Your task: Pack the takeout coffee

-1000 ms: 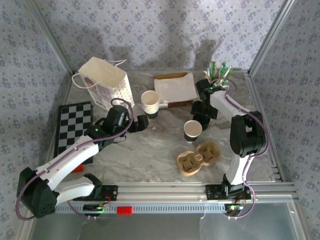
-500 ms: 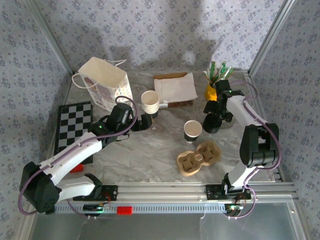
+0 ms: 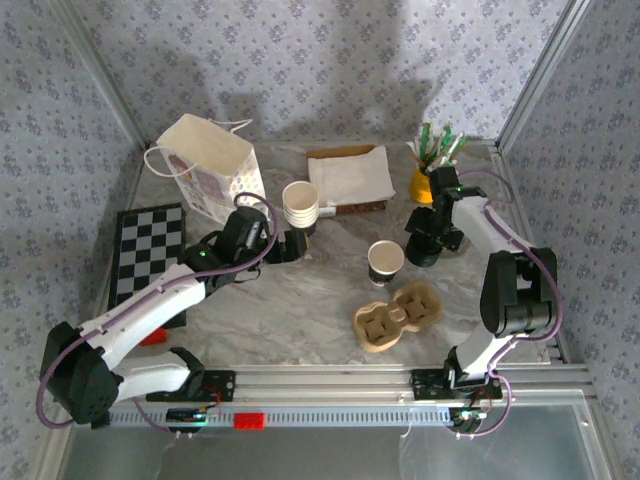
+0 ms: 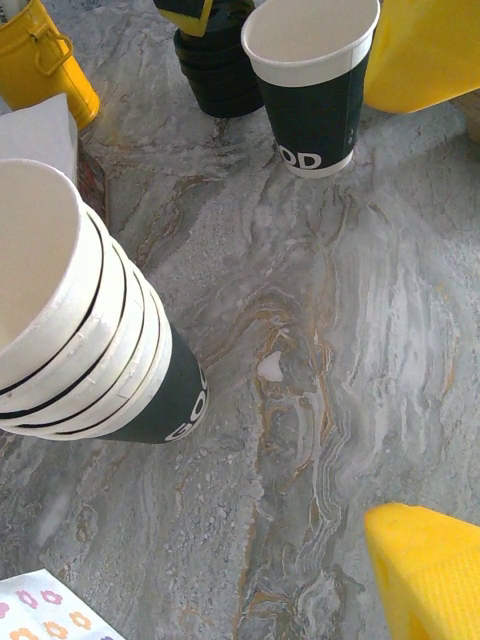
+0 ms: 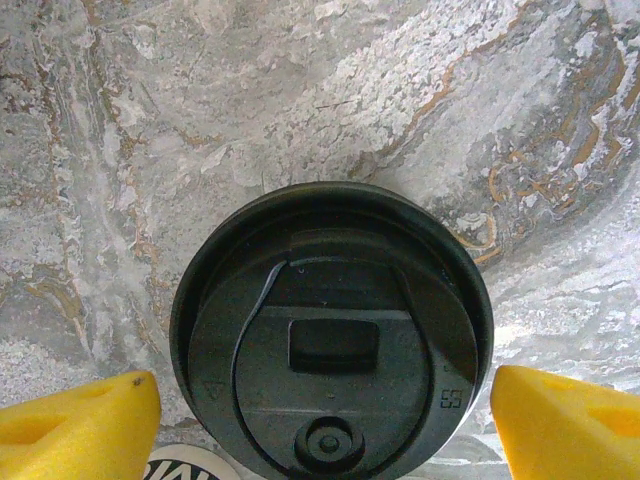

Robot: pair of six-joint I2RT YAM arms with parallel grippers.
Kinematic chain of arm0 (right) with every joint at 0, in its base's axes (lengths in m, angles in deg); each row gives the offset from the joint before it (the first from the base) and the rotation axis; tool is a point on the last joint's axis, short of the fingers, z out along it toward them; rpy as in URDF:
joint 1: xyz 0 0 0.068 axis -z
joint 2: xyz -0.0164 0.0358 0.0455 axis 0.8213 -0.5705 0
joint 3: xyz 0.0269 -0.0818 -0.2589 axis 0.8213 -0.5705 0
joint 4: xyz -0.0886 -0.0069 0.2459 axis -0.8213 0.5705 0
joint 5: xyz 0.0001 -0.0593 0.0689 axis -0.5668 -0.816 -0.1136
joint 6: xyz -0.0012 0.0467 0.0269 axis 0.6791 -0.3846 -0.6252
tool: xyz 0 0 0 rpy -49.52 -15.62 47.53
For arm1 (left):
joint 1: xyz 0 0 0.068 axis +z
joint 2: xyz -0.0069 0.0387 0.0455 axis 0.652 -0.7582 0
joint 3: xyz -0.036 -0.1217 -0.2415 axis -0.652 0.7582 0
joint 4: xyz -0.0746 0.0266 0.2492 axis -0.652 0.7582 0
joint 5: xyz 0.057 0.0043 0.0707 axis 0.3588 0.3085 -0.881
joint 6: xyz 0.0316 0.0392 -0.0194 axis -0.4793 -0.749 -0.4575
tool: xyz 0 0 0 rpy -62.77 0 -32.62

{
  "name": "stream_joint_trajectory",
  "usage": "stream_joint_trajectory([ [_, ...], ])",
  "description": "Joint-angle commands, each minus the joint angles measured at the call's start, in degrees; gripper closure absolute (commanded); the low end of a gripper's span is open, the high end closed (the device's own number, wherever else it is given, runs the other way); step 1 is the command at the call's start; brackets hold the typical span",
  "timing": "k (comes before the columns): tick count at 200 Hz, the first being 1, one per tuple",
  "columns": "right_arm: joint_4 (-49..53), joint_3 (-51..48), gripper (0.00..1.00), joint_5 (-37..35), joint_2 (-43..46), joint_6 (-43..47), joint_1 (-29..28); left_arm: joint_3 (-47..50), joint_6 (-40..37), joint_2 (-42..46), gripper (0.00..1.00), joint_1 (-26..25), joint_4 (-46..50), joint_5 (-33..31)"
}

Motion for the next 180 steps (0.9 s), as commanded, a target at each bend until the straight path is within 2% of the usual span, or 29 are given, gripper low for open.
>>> stream_joint_trajectory([
  [1, 0.6, -0.3, 0.12, 0.7, -0.6, -1.2, -0.2, -2.1, -0.9, -0.3, 0.0, -0.3, 0.4, 0.0],
  [64, -0.1, -0.3, 0.17, 1.7, -1.0, -1.2, -0.1, -2.1, -0.9, -0.6, 0.0, -0.3, 0.4, 0.3],
  [109, 0.5, -2.1, 0.14, 1.1, -1.9, -1.0, 0.0, -2.4, -0.9, -1.1, 0.0, -0.4, 0.4, 0.5],
  [132, -0.4, -2.5, 0.2, 0.8, -1.1, -1.1, 0.0, -2.3, -1.0, -1.2, 0.0, -0.4, 0.4, 0.5],
  [180, 1.1, -1.3, 0.23, 1.4, 0.7, -0.6, 0.0, -2.9, -1.0, -1.7, 0.0, -0.4, 0.5, 0.6],
])
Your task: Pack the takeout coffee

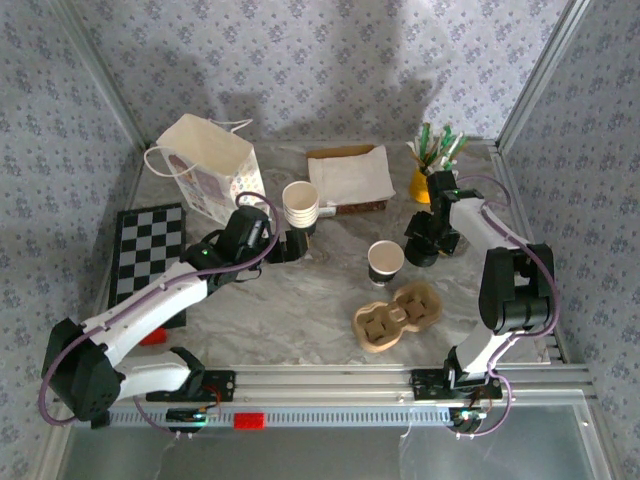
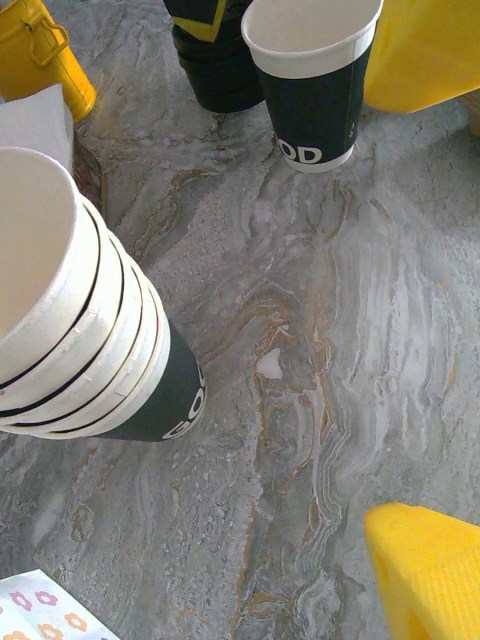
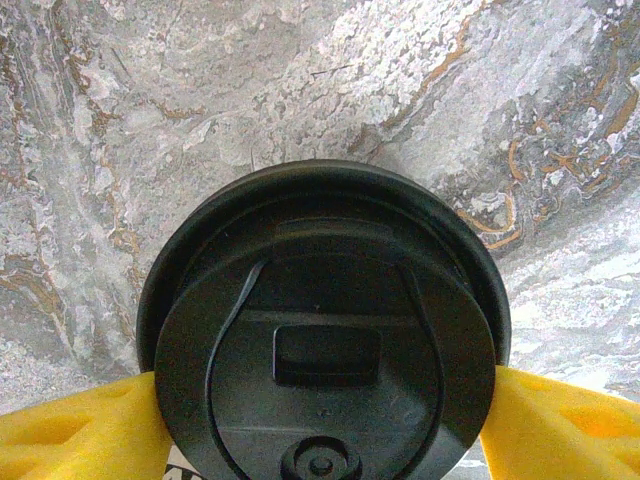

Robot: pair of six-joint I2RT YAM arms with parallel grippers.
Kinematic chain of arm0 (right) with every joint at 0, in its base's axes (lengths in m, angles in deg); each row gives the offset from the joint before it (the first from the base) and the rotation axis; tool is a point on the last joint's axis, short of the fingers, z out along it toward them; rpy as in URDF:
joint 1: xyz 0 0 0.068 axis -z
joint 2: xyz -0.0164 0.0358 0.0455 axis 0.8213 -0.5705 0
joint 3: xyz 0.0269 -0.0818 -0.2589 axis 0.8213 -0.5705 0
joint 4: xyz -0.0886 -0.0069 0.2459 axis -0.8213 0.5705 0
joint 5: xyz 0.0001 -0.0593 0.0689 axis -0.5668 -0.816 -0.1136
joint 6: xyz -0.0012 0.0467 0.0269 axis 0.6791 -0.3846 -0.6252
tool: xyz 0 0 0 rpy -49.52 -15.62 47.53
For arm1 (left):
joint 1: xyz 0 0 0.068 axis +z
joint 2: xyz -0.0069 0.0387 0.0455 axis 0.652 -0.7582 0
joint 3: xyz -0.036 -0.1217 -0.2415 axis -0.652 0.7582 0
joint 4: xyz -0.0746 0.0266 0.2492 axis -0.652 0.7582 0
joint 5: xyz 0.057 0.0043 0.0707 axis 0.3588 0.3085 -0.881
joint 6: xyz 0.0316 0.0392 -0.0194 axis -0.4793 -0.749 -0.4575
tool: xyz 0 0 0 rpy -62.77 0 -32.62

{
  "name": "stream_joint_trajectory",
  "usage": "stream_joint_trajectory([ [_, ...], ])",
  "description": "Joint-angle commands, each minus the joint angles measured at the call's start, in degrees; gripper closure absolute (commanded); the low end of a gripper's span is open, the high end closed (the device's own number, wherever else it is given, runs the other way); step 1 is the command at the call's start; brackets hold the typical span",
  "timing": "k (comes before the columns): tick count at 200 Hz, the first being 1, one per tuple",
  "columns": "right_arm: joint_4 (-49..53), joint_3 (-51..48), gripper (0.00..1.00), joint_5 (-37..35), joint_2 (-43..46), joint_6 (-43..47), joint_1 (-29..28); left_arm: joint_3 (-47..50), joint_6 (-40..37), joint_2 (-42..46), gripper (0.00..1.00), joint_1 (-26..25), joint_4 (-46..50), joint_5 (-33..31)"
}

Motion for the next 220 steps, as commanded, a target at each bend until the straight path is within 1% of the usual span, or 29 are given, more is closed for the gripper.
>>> stream_joint_trajectory([
  [1, 1.9, 0.2, 0.23, 0.1, 1.9, 0.0, 0.0, -2.4, -1.0, -0.7, 0.0, -0.4, 0.5, 0.6],
  [24, 2.5, 0.2, 0.23, 0.4, 3.1, 0.7, 0.2, -2.8, -0.9, -0.8, 0.0, -0.5, 0.5, 0.8],
  [28, 2.6, 2.0, 0.23, 0.4, 3.3, 0.8, 0.3, -2.8, -1.0, -0.7, 0.0, -0.5, 0.5, 0.9],
  [53, 3.2, 2.8, 0.23, -0.1, 4.6, 1.8, 0.8, -3.0, -1.0, -0.8, 0.0, -0.7, 0.3, 0.9],
  [80, 3.3, 3.1, 0.23, 2.7, 4.7, 2.5, 2.4, -3.1, -0.8, -1.0, 0.0, -0.8, 0.5, 0.9],
  [99, 4.3, 4.0, 0.23, 0.8, 5.4, 3.2, 2.6, -3.2, -0.8, -1.0, 0.0, -1.0, 0.7, 1.0],
  [119, 5.2, 4.7, 0.23, 1.6, 7.0, 4.4, 2.6, -3.7, -0.6, -0.9, 0.0, -1.4, 0.9, 1.0],
  [131, 6.3, 5.7, 0.23, 0.1, 8.2, 5.5, 2.4, -4.0, -0.2, -0.8, 0.0, -1.8, 0.7, 1.1],
  [173, 11.8, 6.9, 0.23, 0.8, 13.2, 7.4, -0.5, -4.5, 2.9, -1.9, 0.0, -4.3, -1.0, 1.1],
  [194, 14.9, 7.5, 0.24, 0.5, 15.5, 7.6, -4.2, -5.0, 4.4, -2.6, 0.0, -5.7, -1.4, 0.7],
  [220, 18.1, 8.1, 0.24, -0.9, 17.0, 7.0, -10.5, -4.8, 5.5, -3.0, 0.0, -8.0, -3.6, -0.2],
])
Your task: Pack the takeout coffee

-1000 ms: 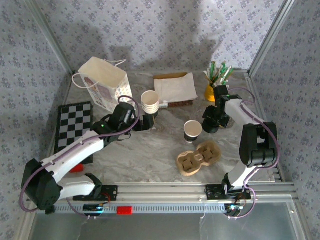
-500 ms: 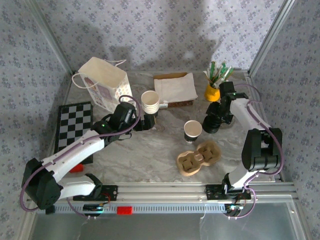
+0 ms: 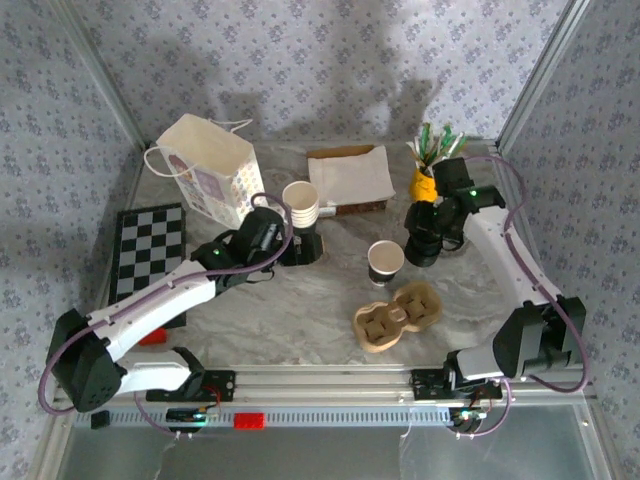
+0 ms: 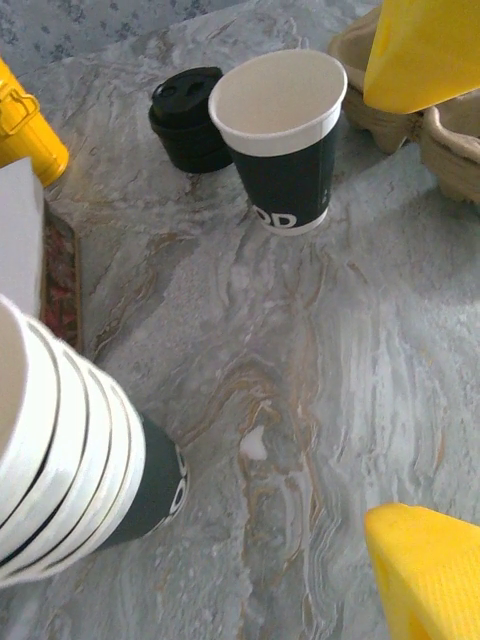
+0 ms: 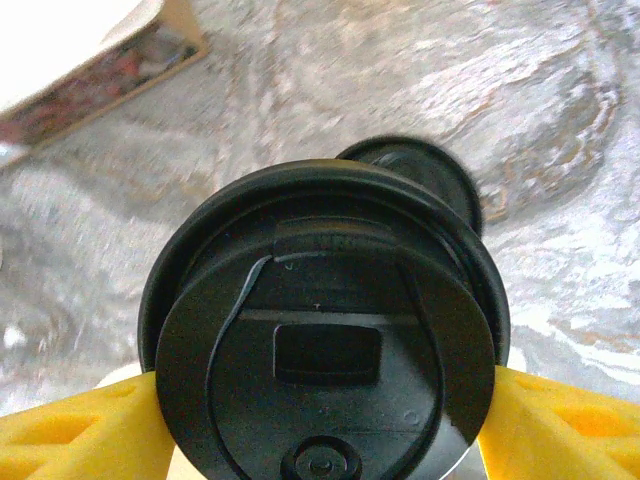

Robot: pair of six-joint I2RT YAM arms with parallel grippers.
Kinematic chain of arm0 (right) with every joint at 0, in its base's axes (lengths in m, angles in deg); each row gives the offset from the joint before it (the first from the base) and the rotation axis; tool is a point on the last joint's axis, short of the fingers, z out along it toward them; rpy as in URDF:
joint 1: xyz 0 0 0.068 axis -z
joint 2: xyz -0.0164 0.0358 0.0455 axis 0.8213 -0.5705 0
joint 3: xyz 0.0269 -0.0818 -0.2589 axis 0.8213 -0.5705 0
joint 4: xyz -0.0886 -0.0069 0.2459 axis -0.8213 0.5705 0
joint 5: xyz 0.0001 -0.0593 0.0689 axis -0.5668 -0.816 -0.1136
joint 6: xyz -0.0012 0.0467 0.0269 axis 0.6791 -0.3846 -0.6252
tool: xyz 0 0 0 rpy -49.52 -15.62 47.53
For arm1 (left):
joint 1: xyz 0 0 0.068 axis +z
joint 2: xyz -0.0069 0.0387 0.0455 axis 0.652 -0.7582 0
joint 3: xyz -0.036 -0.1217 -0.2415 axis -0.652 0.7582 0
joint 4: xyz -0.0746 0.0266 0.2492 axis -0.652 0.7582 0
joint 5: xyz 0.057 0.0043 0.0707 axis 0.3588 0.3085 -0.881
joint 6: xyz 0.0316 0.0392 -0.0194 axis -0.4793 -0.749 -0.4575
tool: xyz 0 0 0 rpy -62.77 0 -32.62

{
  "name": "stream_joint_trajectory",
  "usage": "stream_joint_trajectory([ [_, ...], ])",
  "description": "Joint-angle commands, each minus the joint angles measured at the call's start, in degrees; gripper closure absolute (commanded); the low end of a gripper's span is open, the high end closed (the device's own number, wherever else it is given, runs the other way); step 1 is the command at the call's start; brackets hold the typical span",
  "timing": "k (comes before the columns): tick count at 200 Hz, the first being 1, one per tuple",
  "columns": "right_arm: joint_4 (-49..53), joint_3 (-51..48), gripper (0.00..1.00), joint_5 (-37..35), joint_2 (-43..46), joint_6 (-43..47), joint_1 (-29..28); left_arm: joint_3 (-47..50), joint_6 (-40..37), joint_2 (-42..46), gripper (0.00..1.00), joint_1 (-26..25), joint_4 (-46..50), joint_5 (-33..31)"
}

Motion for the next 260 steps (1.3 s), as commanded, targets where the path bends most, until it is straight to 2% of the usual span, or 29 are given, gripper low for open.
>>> stream_joint_trajectory([
  [1, 6.3, 1.9, 0.24, -1.1, 1.6, 0.6, -4.7, -1.8, 2.3, -0.4, 0.0, -1.8, -3.1, -0.6],
  [36, 8.9, 3.5, 0.23, -3.9, -0.4, 0.0, -13.1, -0.9, 3.5, -0.1, 0.0, -3.6, -4.3, -2.6],
  [91, 8.0, 4.6, 0.23, -5.3, -5.5, -0.3, -18.2, -0.3, 3.3, 0.1, 0.0, -3.9, -3.6, -3.6],
  [151, 9.3, 5.1, 0.21, -7.5, -8.8, -1.2, -20.5, 0.5, 2.5, 0.3, 0.0, -3.9, -3.4, -4.1],
  [260, 8.1, 3.6, 0.2, -6.4, -11.0, -1.7, -21.1, 0.3, 2.0, -0.7, 0.0, -3.9, -3.3, -4.2],
])
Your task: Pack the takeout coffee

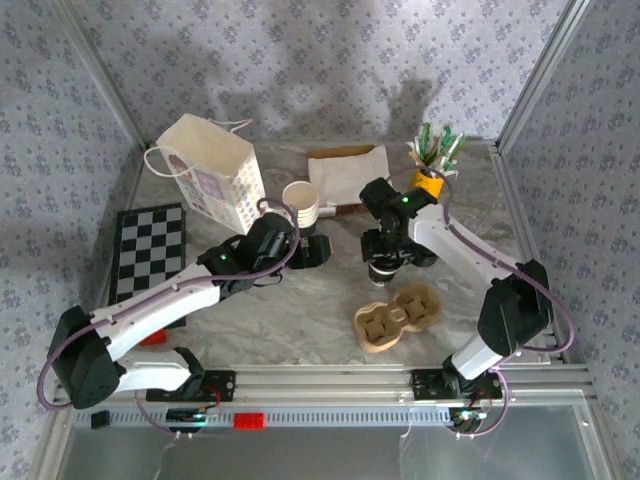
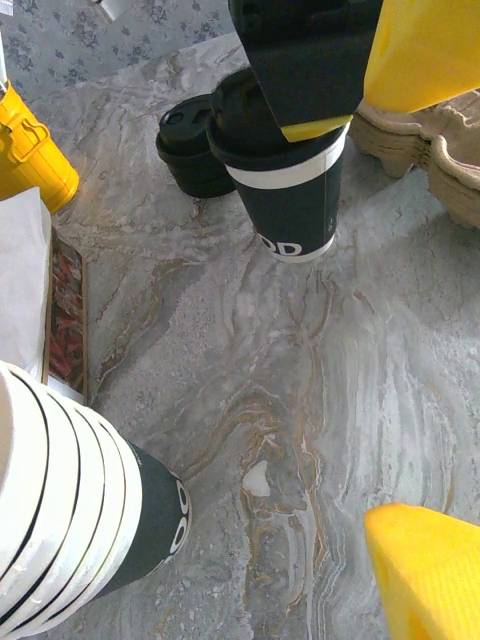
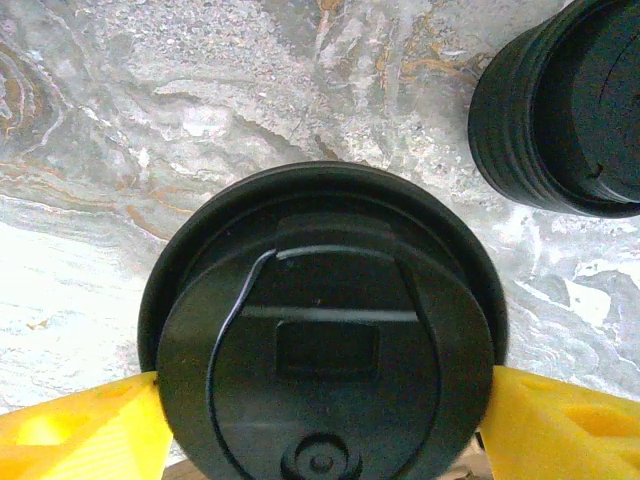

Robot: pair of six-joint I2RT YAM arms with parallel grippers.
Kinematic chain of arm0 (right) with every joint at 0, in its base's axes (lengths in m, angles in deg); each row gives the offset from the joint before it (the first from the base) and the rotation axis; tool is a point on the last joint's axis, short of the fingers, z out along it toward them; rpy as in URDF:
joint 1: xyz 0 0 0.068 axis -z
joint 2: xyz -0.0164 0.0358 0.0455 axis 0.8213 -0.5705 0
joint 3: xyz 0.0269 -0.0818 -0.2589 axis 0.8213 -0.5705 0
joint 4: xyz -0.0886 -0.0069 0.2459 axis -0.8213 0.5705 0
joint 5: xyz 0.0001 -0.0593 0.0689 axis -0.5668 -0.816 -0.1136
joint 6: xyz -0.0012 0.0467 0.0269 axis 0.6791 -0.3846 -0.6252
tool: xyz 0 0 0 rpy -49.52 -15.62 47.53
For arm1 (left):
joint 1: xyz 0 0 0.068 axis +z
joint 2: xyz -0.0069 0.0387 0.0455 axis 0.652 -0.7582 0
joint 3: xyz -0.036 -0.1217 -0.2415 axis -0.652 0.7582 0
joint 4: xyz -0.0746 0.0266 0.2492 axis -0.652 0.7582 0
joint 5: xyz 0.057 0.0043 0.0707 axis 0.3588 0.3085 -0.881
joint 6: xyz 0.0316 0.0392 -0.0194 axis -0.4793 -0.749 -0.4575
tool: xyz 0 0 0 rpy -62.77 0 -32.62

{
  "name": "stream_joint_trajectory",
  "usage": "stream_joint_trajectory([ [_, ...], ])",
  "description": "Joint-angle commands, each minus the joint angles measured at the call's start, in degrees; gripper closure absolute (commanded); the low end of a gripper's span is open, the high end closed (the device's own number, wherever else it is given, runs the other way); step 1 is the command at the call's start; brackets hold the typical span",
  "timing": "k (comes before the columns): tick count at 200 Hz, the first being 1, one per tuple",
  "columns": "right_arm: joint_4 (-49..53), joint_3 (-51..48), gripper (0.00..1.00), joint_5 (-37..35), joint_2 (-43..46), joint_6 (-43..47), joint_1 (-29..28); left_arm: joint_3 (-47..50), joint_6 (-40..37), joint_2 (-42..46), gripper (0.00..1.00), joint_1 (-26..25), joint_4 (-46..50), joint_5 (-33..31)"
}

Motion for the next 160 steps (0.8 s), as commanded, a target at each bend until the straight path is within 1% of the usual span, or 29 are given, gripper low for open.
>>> stream_joint_trajectory([
  [1, 1.0, 0.2, 0.2, -0.4, -0.6, -1.3, -0.4, 0.0, -0.9, -0.4, 0.0, -0.2, -0.7, -0.6],
  [24, 1.8, 0.3, 0.2, -1.6, -0.8, -1.4, -0.6, -0.3, -1.0, -0.9, 0.0, -0.3, -0.7, -0.4],
  [59, 1.3, 0.2, 0.19, -0.1, -0.5, -1.2, -0.6, -1.0, -1.2, -1.6, 0.0, -0.3, -0.6, -0.1],
  [108, 2.0, 1.2, 0.12, 1.8, 1.2, -1.3, -0.5, -1.7, -1.4, -1.9, 0.0, -0.3, -0.4, 0.1],
  [160, 3.2, 2.7, 0.08, 3.2, 5.3, -0.9, 0.6, -2.5, -0.2, -2.3, 0.0, -0.2, -0.8, 1.7],
])
